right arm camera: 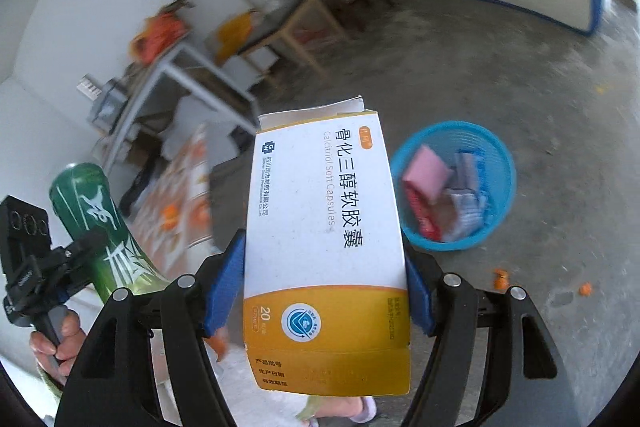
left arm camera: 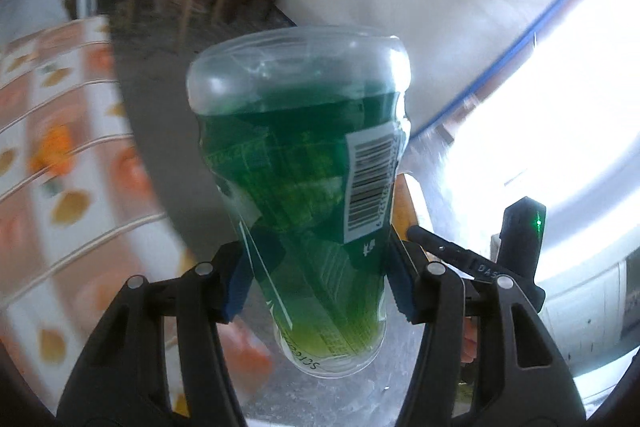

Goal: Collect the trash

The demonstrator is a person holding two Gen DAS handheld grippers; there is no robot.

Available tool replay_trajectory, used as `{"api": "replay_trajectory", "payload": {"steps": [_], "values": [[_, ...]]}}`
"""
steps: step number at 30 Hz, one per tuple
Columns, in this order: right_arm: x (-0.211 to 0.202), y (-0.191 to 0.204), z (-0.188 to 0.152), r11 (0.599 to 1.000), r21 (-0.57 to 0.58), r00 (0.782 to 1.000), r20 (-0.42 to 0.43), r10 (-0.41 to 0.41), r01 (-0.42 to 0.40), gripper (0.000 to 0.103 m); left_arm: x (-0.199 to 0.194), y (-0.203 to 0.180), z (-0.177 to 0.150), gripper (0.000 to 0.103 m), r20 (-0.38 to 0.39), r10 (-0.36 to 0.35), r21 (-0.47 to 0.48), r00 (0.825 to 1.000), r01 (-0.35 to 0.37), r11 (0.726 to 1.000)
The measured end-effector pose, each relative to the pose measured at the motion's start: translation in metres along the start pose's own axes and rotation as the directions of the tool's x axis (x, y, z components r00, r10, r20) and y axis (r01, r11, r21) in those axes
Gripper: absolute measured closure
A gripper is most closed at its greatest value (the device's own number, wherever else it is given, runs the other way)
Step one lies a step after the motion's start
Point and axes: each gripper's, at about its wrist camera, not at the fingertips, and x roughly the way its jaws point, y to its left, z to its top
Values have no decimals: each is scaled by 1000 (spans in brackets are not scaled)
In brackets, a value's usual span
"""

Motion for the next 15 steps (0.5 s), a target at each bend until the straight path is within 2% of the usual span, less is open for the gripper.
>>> {"api": "replay_trajectory", "payload": {"steps": [7,8,9,10,12,15], "values": [[59,-67,36,990,134,997,-53,-48,55,34,107,-27,39,46,-120,44,61,992,-36,997],[70,-79,43,987,149,997,-51,-61,68,33,116,-30,45,36,-124,44,64,991,-36,997],[80,-86,49,985,148,995,-51,-81,87,33,123,-31,52,23,-121,53,67,991,-45,997],[92,-95,52,983,146,993,-56,-107,114,33,128,-32,55,20,-109,66,69,992,-59,996],[113,-111,57,976,157,987,-81,-140,151,32,133,-31,59,20,-96,71,60,993,-66,996],[149,-136,54,961,187,973,-140,-181,206,32,121,-23,49,20,-93,24,21,995,-22,1000]]}}
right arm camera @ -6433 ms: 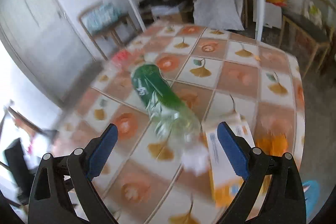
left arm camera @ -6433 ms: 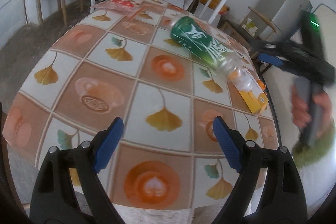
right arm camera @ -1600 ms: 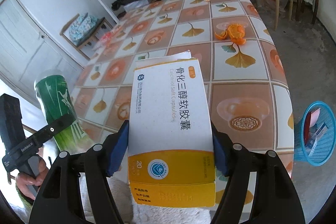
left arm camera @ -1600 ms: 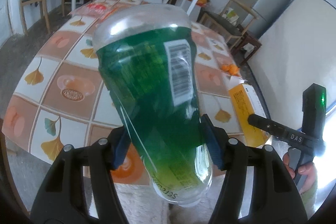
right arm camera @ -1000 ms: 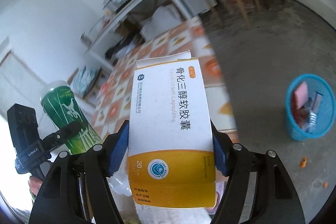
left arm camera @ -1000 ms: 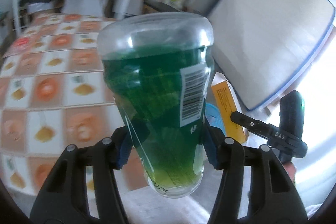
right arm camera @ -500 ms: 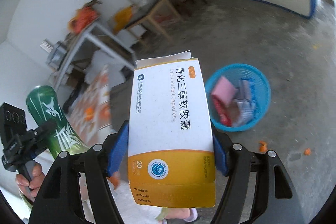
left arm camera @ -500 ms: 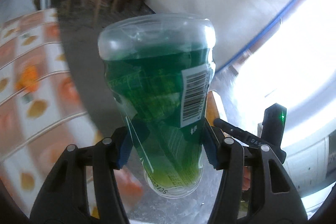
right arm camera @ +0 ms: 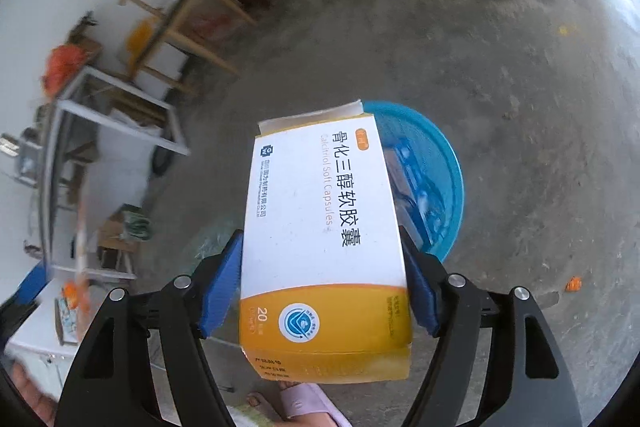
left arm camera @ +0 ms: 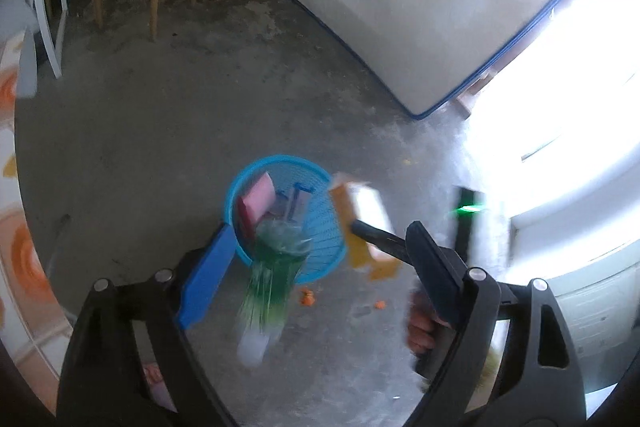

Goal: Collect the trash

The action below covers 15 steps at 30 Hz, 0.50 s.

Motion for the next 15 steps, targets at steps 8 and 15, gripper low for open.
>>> {"api": "replay_trajectory", "payload": {"steps": [8,15], "values": [[61,-7,-9,992,-65,990,-89,-109,104,32,-41,26,-25,20,40,59,-14,997,-59,998],[40,5,-17,984,-139,993,12,-115,116,29,-100,42,-60,20,116,99,-2,988,-100,995]]}}
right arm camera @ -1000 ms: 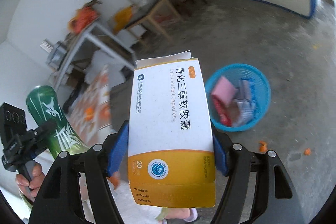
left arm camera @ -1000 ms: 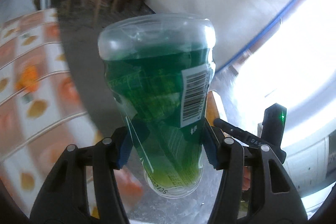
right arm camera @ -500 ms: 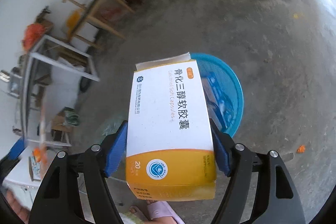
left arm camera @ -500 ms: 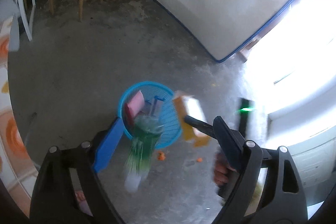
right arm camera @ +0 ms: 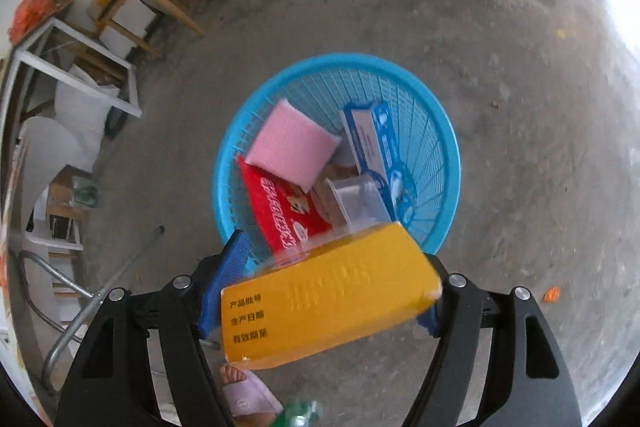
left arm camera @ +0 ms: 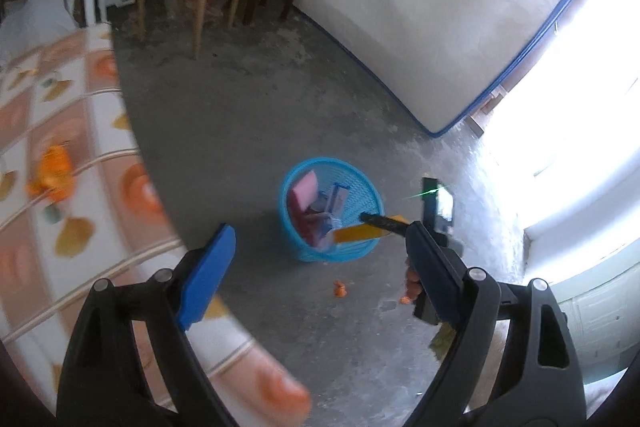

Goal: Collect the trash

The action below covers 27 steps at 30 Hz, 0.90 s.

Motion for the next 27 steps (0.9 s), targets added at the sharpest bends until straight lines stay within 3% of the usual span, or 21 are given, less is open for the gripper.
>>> {"api": "replay_trajectory", "payload": {"steps": [4,12,16,19,21,24,27], "values": [[-24,-2,4,999,-18,995,87,40,-38,25,-24,12,-13,20,27,16,-5,1000,-16,1000],[-54,1,10,993,18,982,156,108,-113,24,-64,21,-31,20,104,44,8,994,-45,999],[-80,2,-20,988,-22,973,170,155,-154,24,-81,32,-41,20,137,64,-6,989,-63,998],[-97,6,-63,981,-126,974,157,164,-145,19,-96,46,-50,20,152,80,-31,985,-77,997],[-101,6,-100,974,-189,982,116,151,-128,18,-106,57,-57,20,164,106,-48,981,-100,994],[-84,-7,-151,974,-174,990,-15,141,-142,18,-117,73,-66,20,170,137,-84,976,-124,989],[-48,-25,-202,982,-81,970,-190,150,-168,18,-123,88,-74,20,166,160,-122,973,-141,983]]}}
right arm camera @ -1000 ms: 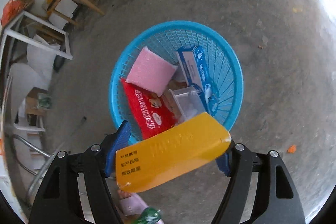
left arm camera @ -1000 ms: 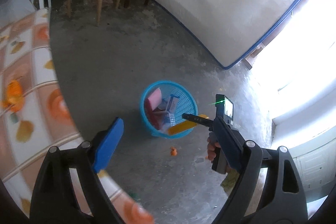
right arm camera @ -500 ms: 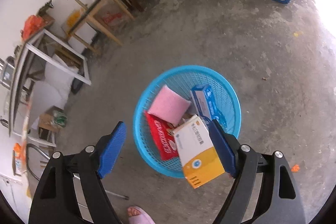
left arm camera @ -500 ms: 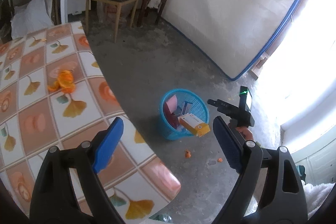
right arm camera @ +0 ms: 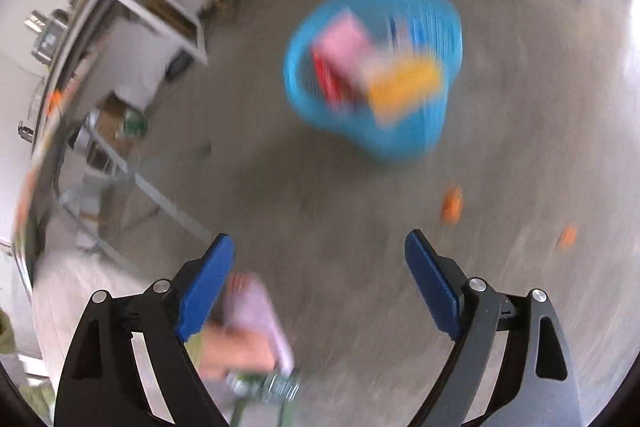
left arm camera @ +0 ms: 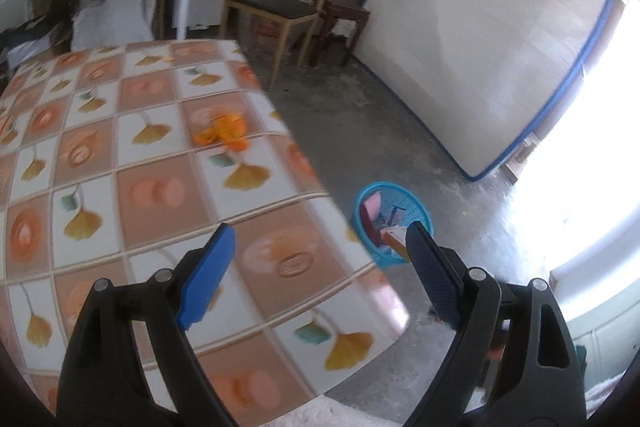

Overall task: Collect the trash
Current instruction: 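Move both open tools away from the wastebasket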

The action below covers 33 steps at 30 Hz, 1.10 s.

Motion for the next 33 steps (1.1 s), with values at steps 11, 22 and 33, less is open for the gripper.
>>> {"api": "replay_trajectory", "payload": {"steps": [11,22,33], "values": [[51,13,-46,998,52,990,-139,27,-20,18,-29,18,-10,20,27,58,-23,998,-57,998],[-33,52,-25,997,-72,999,47,-23,26,18,-109,38,-38,20,178,66,-39,982,-60,997],[-63,90,-23,981,-170,995,59,-79,88,18,-173,105,-87,19,289,148,-199,946,-92,976]]}}
